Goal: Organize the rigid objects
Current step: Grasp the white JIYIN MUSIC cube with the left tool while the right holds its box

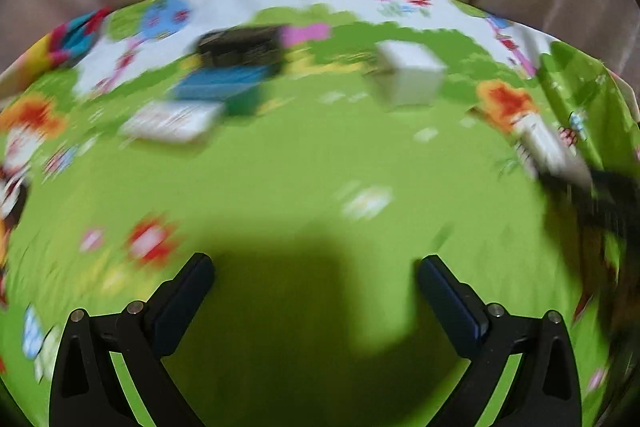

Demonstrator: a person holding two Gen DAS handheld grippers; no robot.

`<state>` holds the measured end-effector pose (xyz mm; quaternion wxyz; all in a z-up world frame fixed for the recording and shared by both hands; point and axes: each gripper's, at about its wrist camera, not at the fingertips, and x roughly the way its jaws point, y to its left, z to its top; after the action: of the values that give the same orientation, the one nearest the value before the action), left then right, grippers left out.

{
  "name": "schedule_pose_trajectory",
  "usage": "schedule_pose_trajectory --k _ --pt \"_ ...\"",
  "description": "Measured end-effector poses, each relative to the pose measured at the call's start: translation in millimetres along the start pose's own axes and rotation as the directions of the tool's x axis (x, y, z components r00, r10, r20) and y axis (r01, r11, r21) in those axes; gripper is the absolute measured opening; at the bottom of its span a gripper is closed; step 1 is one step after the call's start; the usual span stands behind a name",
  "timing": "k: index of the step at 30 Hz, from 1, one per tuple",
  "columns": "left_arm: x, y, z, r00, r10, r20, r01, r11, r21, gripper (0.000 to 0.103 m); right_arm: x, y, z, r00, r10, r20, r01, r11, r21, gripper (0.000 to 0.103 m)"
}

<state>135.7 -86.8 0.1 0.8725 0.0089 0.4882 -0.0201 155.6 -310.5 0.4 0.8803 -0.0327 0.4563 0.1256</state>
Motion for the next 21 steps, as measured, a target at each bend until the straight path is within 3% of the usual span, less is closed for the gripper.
schedule_pose_trajectory --k 3,7,8,9,11,14,19,21 --pt "30 -38 42 1.000 -0.010 0.015 0.009 0.999 0.042 0.103 -4 12 -12 0.999 -0.025 0.022 0.025 1.000 -0.002 0.067" --pt "64 -58 93 0.995 0.077 0.056 -0.078 0.997 0.020 0.102 -1 8 -10 1.000 -0.007 0.021 0.007 1.000 0.014 0.067" --pt "68 -55 99 0.997 0.057 0.051 -0.056 0.998 -0.008 0.095 -2 9 -11 1.000 -0.009 0.022 0.009 1.000 0.013 0.067" --pt "67 -53 100 0.998 0.037 0.055 -0.036 0.999 -0.025 0.077 -2 9 -12 1.000 -0.009 0.023 0.009 1.000 0.013 0.067" --pt "55 -55 92 0.997 0.038 0.073 -0.039 0.999 0.011 0.042 0 8 -10 1.000 -0.005 0.022 0.005 1.000 0.017 0.068" --pt "20 -48 50 0.996 -0.049 0.075 0.048 0.999 0.017 0.042 0 7 -10 1.000 0.000 0.023 -0.001 1.000 0.021 0.068" --pt "-26 -14 -28 0.995 -0.060 0.085 0.062 0.998 -0.024 0.042 -1 7 -11 1.000 0.001 0.024 -0.001 1.000 0.024 0.068" --pt "-40 -4 -46 0.994 -0.022 0.105 0.021 1.000 0.009 0.042 -1 7 -10 1.000 -0.003 0.023 0.002 1.000 0.021 0.068"
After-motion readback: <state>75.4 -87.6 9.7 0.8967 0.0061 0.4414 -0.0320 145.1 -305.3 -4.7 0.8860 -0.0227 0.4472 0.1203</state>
